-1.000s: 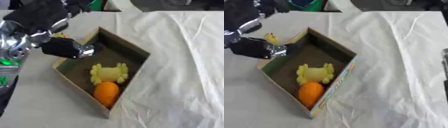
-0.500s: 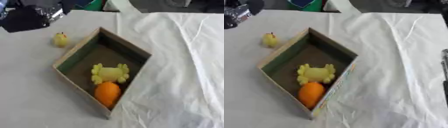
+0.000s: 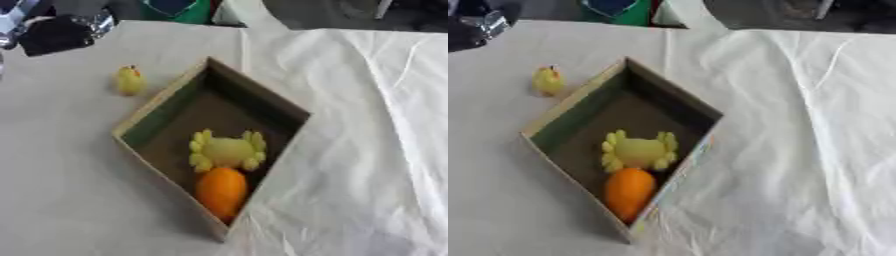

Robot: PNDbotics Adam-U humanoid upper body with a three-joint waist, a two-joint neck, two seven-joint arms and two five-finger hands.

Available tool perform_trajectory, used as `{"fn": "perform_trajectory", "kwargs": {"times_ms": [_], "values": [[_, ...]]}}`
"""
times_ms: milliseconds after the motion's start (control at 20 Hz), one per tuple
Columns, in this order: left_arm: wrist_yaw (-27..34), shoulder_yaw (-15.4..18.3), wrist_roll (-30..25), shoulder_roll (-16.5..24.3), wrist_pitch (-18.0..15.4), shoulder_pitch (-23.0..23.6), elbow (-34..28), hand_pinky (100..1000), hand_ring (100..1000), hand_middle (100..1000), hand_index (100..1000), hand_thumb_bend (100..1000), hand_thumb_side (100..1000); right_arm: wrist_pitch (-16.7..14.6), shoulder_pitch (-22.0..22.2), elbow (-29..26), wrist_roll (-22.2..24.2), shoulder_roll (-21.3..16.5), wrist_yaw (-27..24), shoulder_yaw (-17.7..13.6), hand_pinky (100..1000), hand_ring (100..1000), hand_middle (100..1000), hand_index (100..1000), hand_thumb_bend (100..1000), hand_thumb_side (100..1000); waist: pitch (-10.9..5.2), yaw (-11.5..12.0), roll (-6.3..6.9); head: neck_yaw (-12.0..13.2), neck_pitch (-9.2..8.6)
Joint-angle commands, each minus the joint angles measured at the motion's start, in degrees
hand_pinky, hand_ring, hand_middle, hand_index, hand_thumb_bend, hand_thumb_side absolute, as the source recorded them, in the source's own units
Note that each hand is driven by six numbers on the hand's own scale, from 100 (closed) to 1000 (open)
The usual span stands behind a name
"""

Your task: Pick up objects on the table and place them in the box.

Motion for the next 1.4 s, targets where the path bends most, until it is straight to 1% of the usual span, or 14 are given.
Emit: {"fn": "perform_trajectory", "kwargs": {"times_ms": [50, 400, 700, 1000, 1100, 1300, 1400], "values": [[0.6, 0.0, -2.0, 0.5, -0.6, -2.0, 5.0, 658, 852, 830, 949, 425, 973, 0.0, -0.7, -1.1, 0.1, -1.1, -0.3, -0.4, 699, 539, 462, 699, 100, 429, -0.85, -0.2, 0.18, 0.3, -0.93], [0.8, -0.4, -3.8, -1.0, -2.3, -3.1, 13.2, 672, 861, 835, 955, 491, 995, 0.1, -0.9, -1.1, 0.2, -0.9, -0.4, -0.3, 700, 539, 461, 699, 100, 430, -0.39, -0.6, 0.26, 0.4, -1.37], [0.1, -0.5, -4.7, -1.8, -3.2, -3.4, 17.5, 680, 866, 840, 958, 540, 1000, 0.2, -0.9, -1.1, 0.4, -0.9, -0.4, -0.3, 700, 538, 461, 699, 100, 430, -0.12, -0.7, 0.26, 0.5, -1.49], [-1.9, -1.1, -5.0, -2.6, -4.0, -3.4, 20.3, 682, 866, 840, 955, 545, 991, 0.2, -1.0, -1.1, 0.5, -0.7, -0.5, -0.3, 701, 538, 461, 699, 100, 431, 0.03, -0.9, 0.22, 0.7, -1.68], [-2.5, -1.3, -4.9, -2.9, -4.3, -3.5, 20.8, 678, 864, 837, 952, 528, 961, 0.2, -1.0, -1.1, 0.5, -0.7, -0.5, -0.3, 701, 538, 460, 699, 100, 426, 0.13, -1.0, 0.19, 0.8, -1.78], [-3.1, -1.8, -4.7, -3.7, -5.2, -3.6, 21.3, 665, 855, 832, 942, 482, 849, 0.3, -1.1, -1.1, 0.7, -0.6, -0.5, -0.3, 702, 537, 460, 699, 100, 432, 0.34, -1.1, 0.17, 0.9, -1.74], [-3.7, -2.0, -4.1, -4.0, -5.5, -3.7, 21.4, 653, 846, 827, 934, 452, 773, 0.3, -1.1, -1.1, 0.8, -0.6, -0.6, -0.3, 703, 537, 460, 699, 100, 433, 0.45, -1.2, 0.20, 1.0, -1.74]]}}
